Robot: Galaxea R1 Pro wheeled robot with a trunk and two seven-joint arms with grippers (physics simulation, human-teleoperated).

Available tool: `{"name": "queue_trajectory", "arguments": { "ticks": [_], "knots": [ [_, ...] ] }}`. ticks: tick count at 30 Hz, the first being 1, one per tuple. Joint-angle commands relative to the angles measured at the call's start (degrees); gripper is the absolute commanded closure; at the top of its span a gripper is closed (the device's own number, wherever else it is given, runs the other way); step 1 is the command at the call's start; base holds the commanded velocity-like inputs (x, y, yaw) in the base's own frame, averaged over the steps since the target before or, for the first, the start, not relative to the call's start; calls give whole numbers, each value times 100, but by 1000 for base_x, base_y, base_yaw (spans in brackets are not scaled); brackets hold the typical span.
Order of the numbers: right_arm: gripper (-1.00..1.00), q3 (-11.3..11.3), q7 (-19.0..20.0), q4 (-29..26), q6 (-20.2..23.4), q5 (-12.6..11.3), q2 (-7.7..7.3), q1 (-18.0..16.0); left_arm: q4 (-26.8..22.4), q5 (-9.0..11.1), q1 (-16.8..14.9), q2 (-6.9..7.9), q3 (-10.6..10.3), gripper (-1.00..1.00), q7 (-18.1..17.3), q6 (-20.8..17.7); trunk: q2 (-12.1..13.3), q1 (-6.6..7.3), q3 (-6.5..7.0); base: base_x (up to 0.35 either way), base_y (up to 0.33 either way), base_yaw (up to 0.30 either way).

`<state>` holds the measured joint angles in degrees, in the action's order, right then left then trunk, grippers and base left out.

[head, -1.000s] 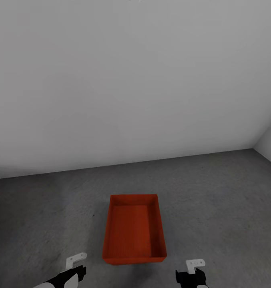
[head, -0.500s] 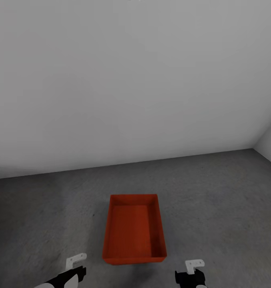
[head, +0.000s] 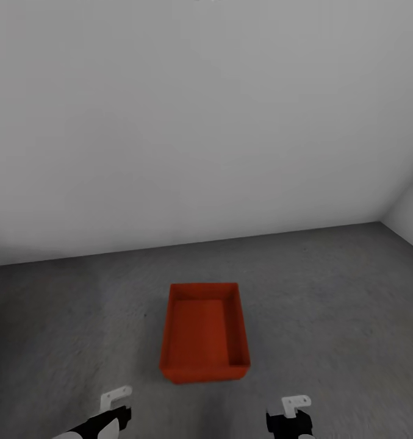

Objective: Move the two storage containers from the living room to the garage. In the garage, place one container on the floor and stack the other container on top of it (either order is fine).

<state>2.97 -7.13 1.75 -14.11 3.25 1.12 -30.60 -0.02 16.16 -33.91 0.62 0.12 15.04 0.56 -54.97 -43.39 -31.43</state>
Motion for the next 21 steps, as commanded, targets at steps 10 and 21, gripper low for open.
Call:
{"name": "queue_trajectory", "arguments": {
  "ticks": [10, 21],
  "knots": [
    [-100, 28, -105, 19, -24, 28, 6, -8, 0, 36, -2, 0, -1, -100, 8, 5, -4, 3, -5, -337, 0, 0],
    [-100, 28, -112, 19, -27, 27, 7, -8, 2, 36, -2, 0, -2, -100, 8, 5, -4, 3, -5, -285, 0, 0]
  ]
}}
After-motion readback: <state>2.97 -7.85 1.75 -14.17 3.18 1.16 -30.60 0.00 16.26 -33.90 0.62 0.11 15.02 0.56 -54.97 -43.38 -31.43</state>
